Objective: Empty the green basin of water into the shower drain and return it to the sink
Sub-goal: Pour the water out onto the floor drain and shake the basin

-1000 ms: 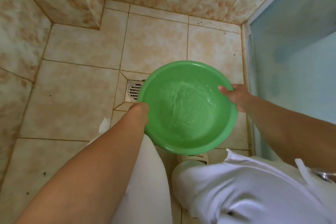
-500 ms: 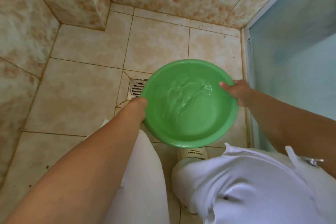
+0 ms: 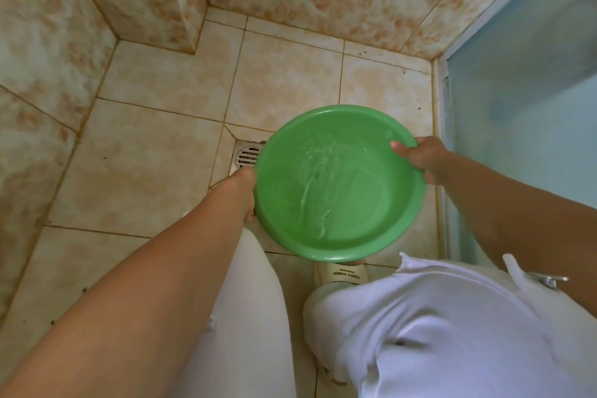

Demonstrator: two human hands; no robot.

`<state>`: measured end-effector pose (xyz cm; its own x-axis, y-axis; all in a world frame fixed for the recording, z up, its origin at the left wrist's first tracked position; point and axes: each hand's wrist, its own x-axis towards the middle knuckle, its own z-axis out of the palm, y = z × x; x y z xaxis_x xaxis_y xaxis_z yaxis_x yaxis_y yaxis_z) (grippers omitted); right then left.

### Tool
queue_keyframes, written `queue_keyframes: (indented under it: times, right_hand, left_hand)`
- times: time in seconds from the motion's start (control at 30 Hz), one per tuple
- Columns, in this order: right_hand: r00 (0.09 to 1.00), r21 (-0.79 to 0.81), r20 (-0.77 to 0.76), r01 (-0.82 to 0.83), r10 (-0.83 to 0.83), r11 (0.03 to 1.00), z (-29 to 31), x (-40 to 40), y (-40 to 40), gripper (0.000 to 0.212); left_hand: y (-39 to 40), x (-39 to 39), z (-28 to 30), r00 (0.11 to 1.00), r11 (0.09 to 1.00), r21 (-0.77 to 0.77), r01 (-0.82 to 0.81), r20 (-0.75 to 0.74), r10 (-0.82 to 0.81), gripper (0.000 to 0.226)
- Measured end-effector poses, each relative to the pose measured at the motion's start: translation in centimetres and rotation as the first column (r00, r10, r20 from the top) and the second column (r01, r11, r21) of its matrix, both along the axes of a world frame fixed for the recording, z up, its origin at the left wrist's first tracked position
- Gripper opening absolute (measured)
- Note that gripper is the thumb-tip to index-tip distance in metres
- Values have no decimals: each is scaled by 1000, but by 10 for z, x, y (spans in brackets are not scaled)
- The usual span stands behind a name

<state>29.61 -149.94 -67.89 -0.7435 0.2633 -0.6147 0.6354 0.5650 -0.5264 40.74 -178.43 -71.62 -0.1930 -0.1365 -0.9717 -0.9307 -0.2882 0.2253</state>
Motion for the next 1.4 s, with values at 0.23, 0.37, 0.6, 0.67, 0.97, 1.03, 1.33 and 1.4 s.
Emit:
queue_keyframes:
  times: [0.23,0.37,0.6,0.67,0.97,1.03,1.33,1.4]
  right_hand:
    - [1000,0,18,-25,25,1000,6,-5,-8,54]
    - [999,5,23,-28,28,1000,10,-7,-11,60]
    - [998,18,39,-46,45,999,10,-2,-10,60]
    - [998,27,43,-48,46,998,10,-2,-10,60]
    - [998,27,33,-51,50,998,9,-1,-9,57]
    - [998,31,32,-59,58,998,8,-2,-11,56]
    - [998,90,28,-65,63,994,10,-9,-20,55]
    - [998,95,20,-65,64,993,11,-11,-22,55]
  left_hand:
    - [3,-1,0,996,996,11,-85,32,84,50]
    - [3,-1,-2,994,994,9,-107,39,106,51]
    - [6,-2,-1,987,988,36,-152,-43,153,42]
    - [6,-1,0,988,989,33,-147,-45,149,42]
    - [4,-3,-5,995,995,-11,-102,16,102,47]
    - [4,-2,-5,995,996,16,-87,41,86,49]
    - [3,-3,-8,997,998,34,-62,37,61,47]
    - [3,-3,-5,997,997,33,-71,35,70,46]
